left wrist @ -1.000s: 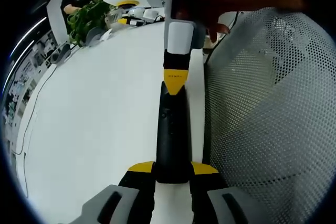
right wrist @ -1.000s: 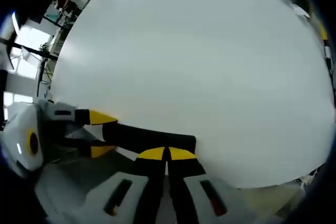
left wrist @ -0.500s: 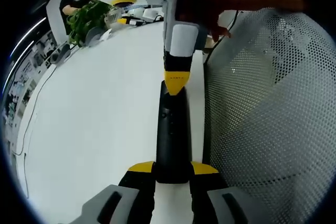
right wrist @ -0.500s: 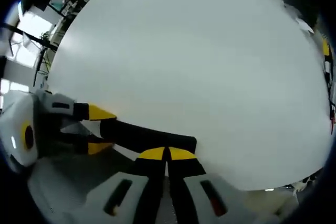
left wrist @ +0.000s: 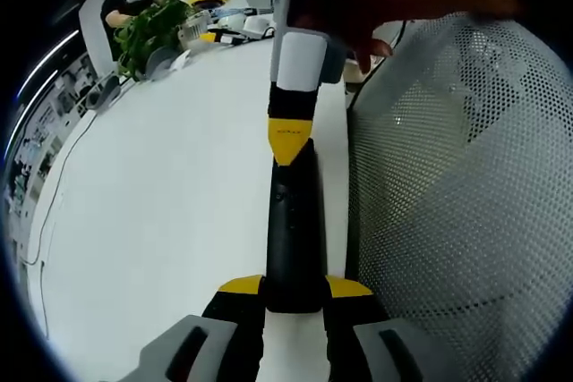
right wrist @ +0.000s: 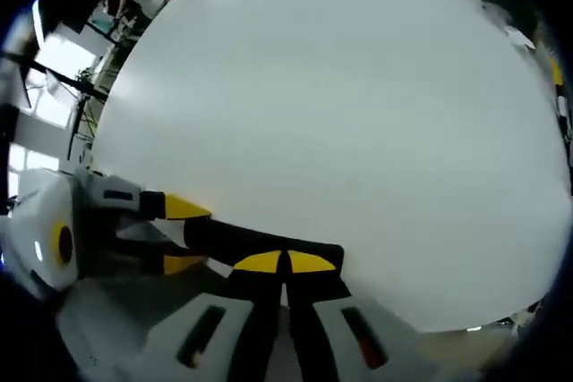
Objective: Press the specified remote control buttons in sequence, fully releasing each button before pressing the next.
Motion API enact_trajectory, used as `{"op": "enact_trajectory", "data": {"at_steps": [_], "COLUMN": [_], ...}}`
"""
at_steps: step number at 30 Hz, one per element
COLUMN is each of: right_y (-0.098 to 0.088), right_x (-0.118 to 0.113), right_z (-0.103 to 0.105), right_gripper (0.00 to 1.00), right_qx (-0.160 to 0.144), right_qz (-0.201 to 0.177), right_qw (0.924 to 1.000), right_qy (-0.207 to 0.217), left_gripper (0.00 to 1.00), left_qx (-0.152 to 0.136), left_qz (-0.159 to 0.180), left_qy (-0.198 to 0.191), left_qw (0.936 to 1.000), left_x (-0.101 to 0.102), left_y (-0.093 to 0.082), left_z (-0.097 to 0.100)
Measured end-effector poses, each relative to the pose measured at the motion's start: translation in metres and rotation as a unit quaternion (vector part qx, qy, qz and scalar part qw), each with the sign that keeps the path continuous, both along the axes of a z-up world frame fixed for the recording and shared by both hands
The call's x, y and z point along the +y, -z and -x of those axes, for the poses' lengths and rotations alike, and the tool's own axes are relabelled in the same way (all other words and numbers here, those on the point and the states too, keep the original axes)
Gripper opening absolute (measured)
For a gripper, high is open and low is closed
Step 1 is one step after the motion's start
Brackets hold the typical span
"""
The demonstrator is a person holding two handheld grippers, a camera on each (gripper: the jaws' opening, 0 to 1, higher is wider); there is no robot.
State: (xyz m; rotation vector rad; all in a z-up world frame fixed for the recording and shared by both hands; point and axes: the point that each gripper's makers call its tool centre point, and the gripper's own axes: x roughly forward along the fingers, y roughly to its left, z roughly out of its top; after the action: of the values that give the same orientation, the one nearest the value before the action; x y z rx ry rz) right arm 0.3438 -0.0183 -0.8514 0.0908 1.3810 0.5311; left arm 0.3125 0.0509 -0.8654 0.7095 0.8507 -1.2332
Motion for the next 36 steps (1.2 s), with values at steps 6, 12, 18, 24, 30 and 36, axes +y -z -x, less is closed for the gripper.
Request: {"op": "enact_trajectory", "data": {"at_steps": [6, 12, 18, 24, 30, 36], "right_y": [0.0045, 0.0029, 0.0053, 0.0078, 0.0093, 0.0092], "right_x": [-0.0006, 0.001, 0.003, 0.0041, 0.0048, 0.0049], "right_z": [0.0031, -0.0004, 0.0018, 0.0026, 0.0014, 0.0004], "right_gripper": [0.0, 0.0, 0.0, 0.0, 0.0, 0.0], "right_qx": [0.006, -0.008, -0.004, -0.015, -0.048, -0.056], "right_qz": [0.01, 0.007, 0.008, 0.026, 0.041, 0.058], "right_qw": [0.9999, 0.9999, 0.9999, 0.999, 0.9961, 0.9933], "right_qy": [-0.009, -0.01, -0.014, -0.034, -0.061, -0.082], "left_gripper": [0.25, 0.25, 0.25, 0.25, 0.25, 0.25], "left_qx": [0.0, 0.0, 0.0, 0.0, 0.0, 0.0], "left_qz": [0.0, -0.002, -0.002, -0.002, -0.003, -0.005], "left_qy": [0.0, 0.001, 0.0, 0.0, 0.0, 0.0], "left_qw": [1.0, 1.0, 1.0, 1.0, 1.0, 1.0], "left_x": [0.0001, 0.0003, 0.0005, 0.0006, 0.0006, 0.0007], "left_y": [0.0, 0.0, 0.0001, 0.0, 0.0, 0.0], "left_z": [0.0001, 0.0001, 0.0001, 0.0001, 0.0001, -0.0001]}}
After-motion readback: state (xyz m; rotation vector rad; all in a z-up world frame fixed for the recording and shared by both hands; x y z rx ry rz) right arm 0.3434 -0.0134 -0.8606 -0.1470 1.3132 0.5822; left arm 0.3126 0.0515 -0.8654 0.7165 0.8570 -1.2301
